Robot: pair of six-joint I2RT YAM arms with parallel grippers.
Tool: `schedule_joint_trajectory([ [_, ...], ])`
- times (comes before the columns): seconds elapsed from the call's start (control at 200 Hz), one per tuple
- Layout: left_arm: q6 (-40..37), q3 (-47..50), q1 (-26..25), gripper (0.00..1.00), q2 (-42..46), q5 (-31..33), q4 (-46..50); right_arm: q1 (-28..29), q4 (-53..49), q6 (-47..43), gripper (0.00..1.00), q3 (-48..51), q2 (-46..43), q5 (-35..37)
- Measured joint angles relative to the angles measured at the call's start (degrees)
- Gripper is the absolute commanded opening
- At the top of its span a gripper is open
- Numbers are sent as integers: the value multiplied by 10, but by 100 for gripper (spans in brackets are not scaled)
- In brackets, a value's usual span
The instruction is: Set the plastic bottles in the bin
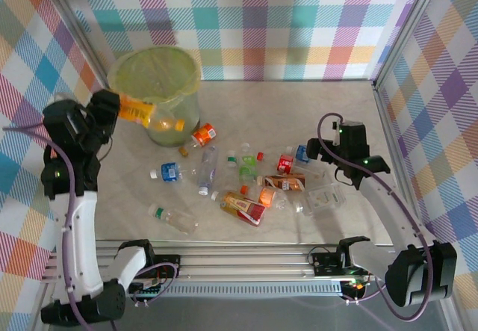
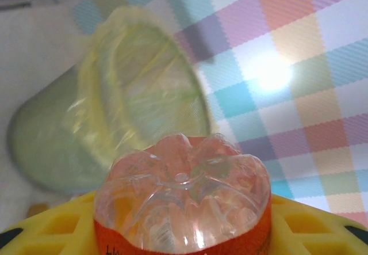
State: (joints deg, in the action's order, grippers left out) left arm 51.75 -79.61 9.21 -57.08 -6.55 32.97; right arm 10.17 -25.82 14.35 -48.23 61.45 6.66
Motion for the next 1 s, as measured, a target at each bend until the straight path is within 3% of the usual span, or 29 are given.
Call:
schedule_joint_trajectory([
  [0.435, -91, -194, 1, 41, -276, 59, -142, 0, -18, 33, 100, -10, -5, -14],
  [0.725, -199, -266, -17, 41, -357, 80, -174, 0, -38, 63, 100, -29, -4, -13],
  [1.0, -338, -311, -89, 41, -421, 106, -151, 0, -46, 86, 100, -31, 1, -11],
])
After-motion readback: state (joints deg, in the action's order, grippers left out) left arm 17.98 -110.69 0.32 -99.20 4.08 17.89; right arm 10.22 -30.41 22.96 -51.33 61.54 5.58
